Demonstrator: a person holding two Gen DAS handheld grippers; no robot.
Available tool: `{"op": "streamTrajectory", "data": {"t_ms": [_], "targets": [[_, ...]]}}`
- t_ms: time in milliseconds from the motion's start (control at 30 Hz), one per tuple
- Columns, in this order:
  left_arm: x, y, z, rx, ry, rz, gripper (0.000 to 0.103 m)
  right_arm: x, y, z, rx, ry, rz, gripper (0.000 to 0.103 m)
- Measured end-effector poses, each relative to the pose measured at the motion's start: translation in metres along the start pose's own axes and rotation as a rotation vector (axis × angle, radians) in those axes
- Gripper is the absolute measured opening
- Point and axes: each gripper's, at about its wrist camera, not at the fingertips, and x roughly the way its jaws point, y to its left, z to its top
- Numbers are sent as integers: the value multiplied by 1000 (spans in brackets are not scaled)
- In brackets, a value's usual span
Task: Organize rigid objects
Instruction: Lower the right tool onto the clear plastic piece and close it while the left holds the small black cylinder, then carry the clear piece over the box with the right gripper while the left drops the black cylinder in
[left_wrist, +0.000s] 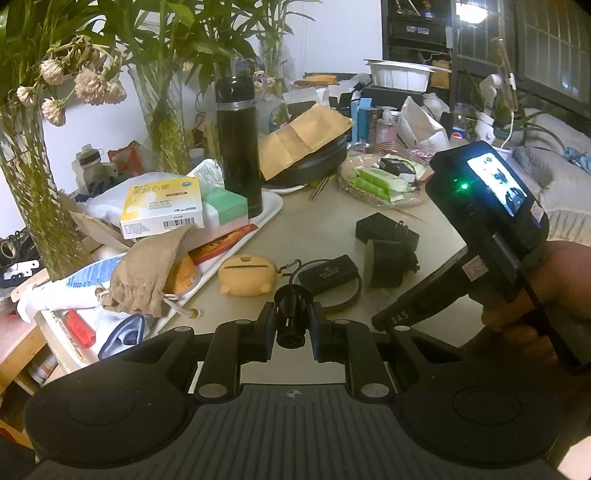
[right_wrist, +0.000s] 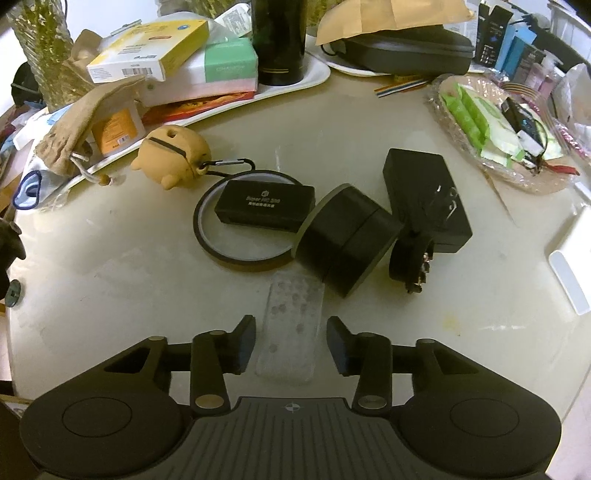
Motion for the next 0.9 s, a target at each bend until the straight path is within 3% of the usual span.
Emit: {"op": "streamTrajectory", "data": {"t_ms": [300, 900], "targets": [[3, -2, 0, -11, 20, -19, 19, -11, 0, -8, -25, -9, 47, 35], [-7, -8, 14, -63, 66, -78, 19, -91, -21, -18, -21, -121, 118, 35]]}}
